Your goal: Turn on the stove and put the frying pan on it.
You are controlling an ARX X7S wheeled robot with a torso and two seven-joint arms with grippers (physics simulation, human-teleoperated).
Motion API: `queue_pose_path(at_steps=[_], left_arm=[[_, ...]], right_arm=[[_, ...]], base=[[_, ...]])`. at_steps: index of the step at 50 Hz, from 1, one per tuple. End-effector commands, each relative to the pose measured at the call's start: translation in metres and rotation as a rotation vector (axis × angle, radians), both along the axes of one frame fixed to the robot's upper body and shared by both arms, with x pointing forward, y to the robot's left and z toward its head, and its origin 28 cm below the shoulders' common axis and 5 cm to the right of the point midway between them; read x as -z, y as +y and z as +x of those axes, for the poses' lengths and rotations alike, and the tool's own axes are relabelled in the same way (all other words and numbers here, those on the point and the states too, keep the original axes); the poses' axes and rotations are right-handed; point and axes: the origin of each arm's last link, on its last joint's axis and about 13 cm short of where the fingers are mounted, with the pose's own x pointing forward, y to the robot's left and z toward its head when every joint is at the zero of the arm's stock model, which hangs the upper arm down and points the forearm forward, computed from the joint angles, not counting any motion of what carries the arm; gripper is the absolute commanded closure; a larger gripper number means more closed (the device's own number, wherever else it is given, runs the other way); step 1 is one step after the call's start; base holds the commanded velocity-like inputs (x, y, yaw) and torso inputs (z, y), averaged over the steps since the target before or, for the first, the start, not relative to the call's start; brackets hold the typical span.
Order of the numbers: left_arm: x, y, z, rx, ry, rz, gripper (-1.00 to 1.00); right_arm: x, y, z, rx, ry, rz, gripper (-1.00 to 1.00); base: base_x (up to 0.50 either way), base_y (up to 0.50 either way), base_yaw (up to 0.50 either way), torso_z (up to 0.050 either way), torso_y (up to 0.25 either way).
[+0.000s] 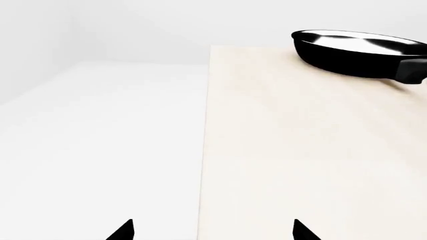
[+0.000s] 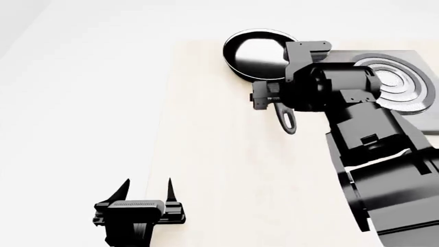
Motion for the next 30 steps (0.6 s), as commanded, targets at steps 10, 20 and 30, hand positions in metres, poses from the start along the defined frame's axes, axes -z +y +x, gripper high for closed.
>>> queue_pose_path(at_steps=[10,20,30], left_arm=[[0.009,0.003,-0.004,-0.015,0.055,0.022,-1.0],[0.009,0.003,-0.004,-0.014,0.056,0.022,-1.0],[0.009,0.003,-0.004,-0.015,0.055,0.022,-1.0]], right_arm=[[0.022,0.0,-0.001,-0.005,0.053,-0.012,-1.0],[0.023,-0.001,-0.001,-0.002,0.054,-0.016,-1.0],[0.025,-0.002,-0.001,0.001,0.06,-0.015,-1.0]], base=[[0.0,0.0,0.0,-0.001,-0.001],[0.0,0.0,0.0,0.0,-0.001],[0.0,0.0,0.0,-0.001,-0.001]])
